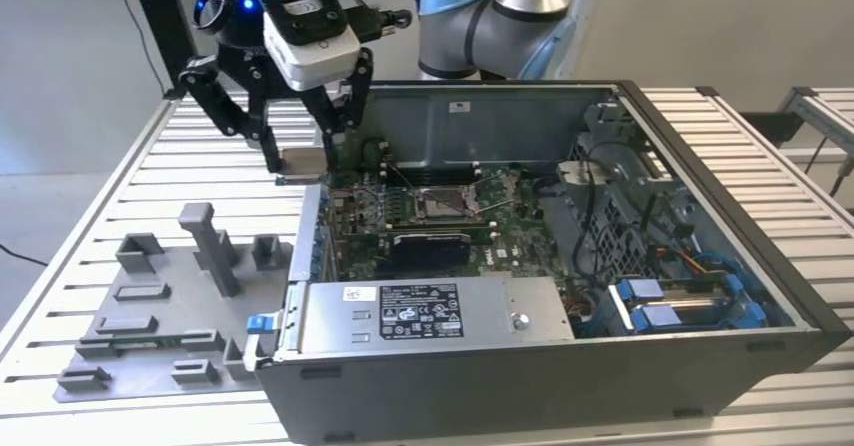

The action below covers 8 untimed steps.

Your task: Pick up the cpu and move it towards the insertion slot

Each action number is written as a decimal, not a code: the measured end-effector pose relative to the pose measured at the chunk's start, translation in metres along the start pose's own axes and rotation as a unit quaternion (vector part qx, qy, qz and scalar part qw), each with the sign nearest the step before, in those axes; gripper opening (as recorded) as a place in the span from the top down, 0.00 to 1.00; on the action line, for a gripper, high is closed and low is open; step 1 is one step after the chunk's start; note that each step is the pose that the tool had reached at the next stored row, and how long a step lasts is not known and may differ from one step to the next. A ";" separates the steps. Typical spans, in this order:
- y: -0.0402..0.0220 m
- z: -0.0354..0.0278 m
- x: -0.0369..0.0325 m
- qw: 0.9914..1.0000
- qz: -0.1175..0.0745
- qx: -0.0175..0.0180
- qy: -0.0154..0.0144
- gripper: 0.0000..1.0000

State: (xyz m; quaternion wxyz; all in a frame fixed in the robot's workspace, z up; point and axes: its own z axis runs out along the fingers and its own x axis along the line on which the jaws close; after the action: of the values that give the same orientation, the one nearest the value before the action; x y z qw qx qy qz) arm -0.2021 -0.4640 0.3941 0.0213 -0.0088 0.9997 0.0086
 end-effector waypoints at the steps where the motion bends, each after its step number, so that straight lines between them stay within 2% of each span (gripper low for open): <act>1: -0.0001 0.0001 -0.0037 1.000 0.000 0.000 0.000 1.00; 8: -0.0005 0.0013 -0.0305 1.000 0.000 0.000 0.000 1.00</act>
State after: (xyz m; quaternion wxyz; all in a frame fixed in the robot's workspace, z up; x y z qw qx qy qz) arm -0.1715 -0.4640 0.3941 0.0213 -0.0087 0.9997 0.0086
